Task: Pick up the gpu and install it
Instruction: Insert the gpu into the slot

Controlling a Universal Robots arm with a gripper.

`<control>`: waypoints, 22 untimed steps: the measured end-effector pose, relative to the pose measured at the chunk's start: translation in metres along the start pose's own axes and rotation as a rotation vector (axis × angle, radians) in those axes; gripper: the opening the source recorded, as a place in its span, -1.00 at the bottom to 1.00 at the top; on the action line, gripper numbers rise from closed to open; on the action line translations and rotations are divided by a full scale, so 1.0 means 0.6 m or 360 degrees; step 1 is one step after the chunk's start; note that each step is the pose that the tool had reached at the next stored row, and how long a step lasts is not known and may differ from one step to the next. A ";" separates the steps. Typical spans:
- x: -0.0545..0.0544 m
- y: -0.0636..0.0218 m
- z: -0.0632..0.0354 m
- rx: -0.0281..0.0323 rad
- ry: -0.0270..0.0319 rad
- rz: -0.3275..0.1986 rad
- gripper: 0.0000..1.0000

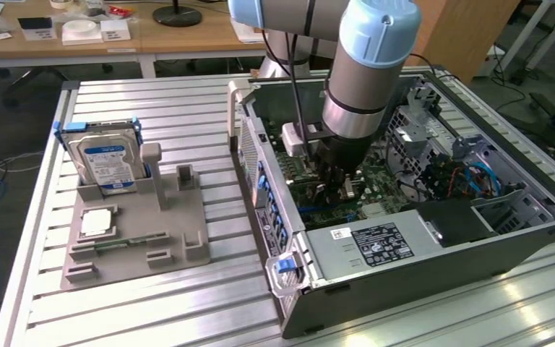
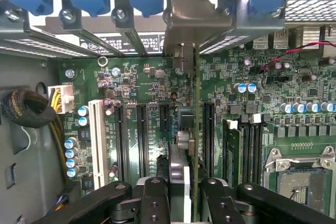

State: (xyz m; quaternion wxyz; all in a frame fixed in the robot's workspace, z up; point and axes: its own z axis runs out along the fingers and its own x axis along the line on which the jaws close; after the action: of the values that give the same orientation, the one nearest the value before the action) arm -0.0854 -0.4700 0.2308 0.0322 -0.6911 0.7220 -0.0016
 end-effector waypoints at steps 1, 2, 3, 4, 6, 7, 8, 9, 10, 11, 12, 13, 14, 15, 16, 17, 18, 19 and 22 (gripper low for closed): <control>0.000 0.000 0.000 0.00000 -0.00001 0.0000 -0.44; 0.000 0.000 0.000 0.00002 -0.00004 0.0000 -0.44; 0.000 0.000 0.000 0.00002 -0.00004 0.0000 -0.44; 0.000 0.000 -0.001 0.00003 -0.00009 0.0000 -0.44; 0.000 0.000 -0.005 0.00009 -0.00020 0.0000 -0.44; 0.000 0.000 -0.007 0.00019 -0.00024 0.0000 -0.44; 0.000 0.000 -0.007 0.00036 -0.00035 0.0000 -0.44; 0.000 0.000 -0.007 0.00045 -0.00037 0.0000 -0.44; 0.000 0.000 -0.007 0.00045 -0.00037 0.0000 -0.44; 0.000 0.000 -0.007 0.00046 -0.00036 0.0000 -0.44; 0.000 0.000 -0.007 0.00046 -0.00034 0.0000 -0.44; 0.000 0.000 -0.007 0.00044 -0.00030 0.0000 -0.44; 0.000 0.000 -0.007 0.00044 -0.00028 0.0000 -0.44; 0.000 0.000 -0.006 0.00045 -0.00031 0.0000 -0.44; -0.001 0.000 -0.006 0.00049 -0.00036 0.0000 -0.44; -0.001 0.000 -0.005 0.00054 -0.00033 0.0000 -0.44; -0.001 0.000 -0.005 0.00064 -0.00032 0.0000 -0.44; -0.001 0.000 -0.005 0.00078 -0.00035 0.0000 -0.44; -0.001 0.000 -0.004 0.00088 -0.00041 0.0000 -0.44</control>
State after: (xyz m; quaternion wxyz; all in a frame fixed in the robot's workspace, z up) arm -0.0854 -0.4694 0.2335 0.0351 -0.6911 0.7219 -0.0028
